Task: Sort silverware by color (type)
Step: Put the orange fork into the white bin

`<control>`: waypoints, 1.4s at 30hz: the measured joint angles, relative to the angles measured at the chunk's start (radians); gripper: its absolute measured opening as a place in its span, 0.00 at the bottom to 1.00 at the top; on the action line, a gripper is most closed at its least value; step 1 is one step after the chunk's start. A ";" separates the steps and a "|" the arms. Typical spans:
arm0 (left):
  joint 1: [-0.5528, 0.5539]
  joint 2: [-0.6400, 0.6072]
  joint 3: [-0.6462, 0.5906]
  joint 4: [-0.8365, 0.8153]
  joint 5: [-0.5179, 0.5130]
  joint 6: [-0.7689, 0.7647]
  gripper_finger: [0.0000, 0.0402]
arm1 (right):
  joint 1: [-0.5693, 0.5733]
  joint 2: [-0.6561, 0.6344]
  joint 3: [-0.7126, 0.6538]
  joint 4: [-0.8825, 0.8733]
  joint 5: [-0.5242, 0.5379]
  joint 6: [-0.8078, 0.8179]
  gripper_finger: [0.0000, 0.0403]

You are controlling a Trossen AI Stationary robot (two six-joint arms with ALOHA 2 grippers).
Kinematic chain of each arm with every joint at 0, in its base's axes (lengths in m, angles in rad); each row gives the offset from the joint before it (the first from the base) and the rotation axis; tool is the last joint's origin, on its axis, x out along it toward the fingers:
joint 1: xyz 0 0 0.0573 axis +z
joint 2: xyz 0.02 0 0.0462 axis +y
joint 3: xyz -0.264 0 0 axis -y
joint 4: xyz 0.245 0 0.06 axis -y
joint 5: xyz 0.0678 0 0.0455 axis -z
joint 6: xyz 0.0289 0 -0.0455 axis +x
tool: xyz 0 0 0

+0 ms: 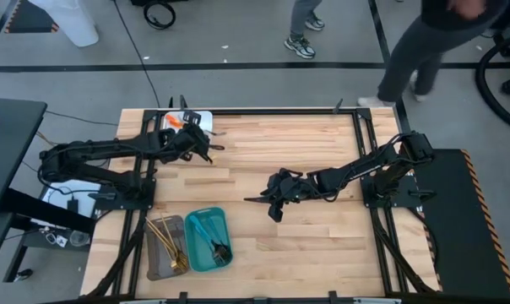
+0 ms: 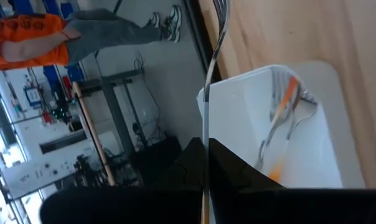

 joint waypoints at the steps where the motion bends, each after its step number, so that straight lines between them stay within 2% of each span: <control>1: 0.010 0.000 0.000 0.007 0.000 0.006 0.03 | 0.001 0.000 0.000 0.000 0.000 0.000 0.23; 12: 0.116 0.000 0.000 0.025 -0.024 0.036 0.03 | 0.011 0.000 0.001 0.000 0.001 0.001 0.23; 28: 0.210 0.000 0.000 0.024 -0.097 0.196 0.03 | 0.018 0.000 0.001 0.000 0.028 0.001 0.23; 35: 0.258 0.005 0.000 -0.065 -0.036 0.184 0.03 | 0.017 0.000 0.001 0.000 0.029 0.001 0.23; 42: 0.297 0.025 0.001 -0.074 -0.008 0.168 0.03 | 0.017 0.000 0.001 0.015 0.030 0.001 0.23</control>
